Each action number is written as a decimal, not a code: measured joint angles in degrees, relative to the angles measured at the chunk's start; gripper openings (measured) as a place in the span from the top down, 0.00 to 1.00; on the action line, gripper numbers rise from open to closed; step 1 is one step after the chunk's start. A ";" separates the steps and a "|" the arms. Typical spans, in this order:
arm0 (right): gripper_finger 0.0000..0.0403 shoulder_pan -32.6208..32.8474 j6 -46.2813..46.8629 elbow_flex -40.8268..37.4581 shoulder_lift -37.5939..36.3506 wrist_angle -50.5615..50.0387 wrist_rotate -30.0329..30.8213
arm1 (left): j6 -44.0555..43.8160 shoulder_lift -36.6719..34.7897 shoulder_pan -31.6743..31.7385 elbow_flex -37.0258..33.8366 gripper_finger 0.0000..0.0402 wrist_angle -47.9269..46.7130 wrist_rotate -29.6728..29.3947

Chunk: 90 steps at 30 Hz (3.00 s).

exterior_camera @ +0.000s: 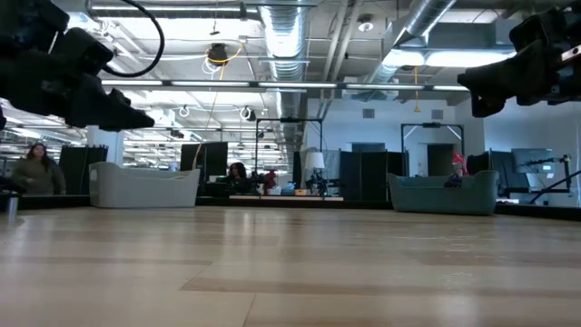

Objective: Pick & Place USB Port
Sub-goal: Return to Home Position

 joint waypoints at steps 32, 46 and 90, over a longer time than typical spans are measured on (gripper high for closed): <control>0.82 0.09 10.66 0.00 9.13 -0.04 0.42 | 4.00 0.00 -0.02 0.00 0.73 -1.35 8.38; 0.82 0.09 10.85 0.00 9.13 -0.02 0.37 | 3.96 -6.01 -0.01 -0.02 0.73 -1.17 8.40; 0.82 0.07 10.85 0.00 9.39 -0.04 0.42 | 3.93 -8.16 0.17 -0.04 0.73 10.22 7.95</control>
